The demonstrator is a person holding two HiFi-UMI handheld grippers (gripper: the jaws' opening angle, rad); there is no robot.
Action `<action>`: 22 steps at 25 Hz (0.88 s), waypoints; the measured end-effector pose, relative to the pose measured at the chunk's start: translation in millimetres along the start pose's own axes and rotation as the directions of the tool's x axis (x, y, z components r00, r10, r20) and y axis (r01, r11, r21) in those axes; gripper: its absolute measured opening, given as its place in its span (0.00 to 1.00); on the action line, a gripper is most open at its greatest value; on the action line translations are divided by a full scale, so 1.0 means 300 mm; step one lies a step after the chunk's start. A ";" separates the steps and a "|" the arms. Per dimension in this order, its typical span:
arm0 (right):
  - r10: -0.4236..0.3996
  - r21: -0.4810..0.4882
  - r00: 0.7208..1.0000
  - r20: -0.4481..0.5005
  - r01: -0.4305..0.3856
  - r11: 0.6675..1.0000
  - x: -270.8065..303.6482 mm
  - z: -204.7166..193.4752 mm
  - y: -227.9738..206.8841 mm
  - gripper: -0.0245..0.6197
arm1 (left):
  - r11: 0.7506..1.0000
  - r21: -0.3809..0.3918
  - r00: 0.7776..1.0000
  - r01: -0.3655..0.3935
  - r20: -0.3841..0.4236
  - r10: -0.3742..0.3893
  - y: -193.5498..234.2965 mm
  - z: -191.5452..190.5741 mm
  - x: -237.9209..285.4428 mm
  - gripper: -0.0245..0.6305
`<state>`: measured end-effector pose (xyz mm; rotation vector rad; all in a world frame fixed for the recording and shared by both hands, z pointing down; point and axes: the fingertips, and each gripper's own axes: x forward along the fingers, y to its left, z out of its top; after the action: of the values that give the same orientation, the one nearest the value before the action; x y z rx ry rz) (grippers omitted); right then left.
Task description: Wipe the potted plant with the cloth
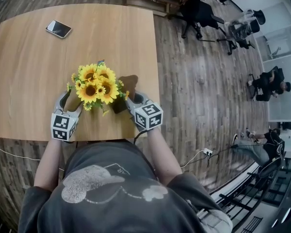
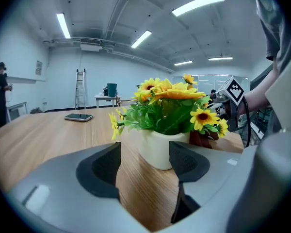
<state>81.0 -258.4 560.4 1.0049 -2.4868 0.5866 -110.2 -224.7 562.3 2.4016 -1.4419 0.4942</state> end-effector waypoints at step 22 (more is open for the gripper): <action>0.178 -0.133 0.977 -0.117 -0.193 0.972 0.142 0.057 -0.049 0.11 | 0.984 -0.063 0.986 -0.167 0.012 0.168 -0.207 -0.014 0.161 0.97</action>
<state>59.7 -300.4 570.9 0.6759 -2.5052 0.4934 -34.5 -232.7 582.4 2.2537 -1.6510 0.4608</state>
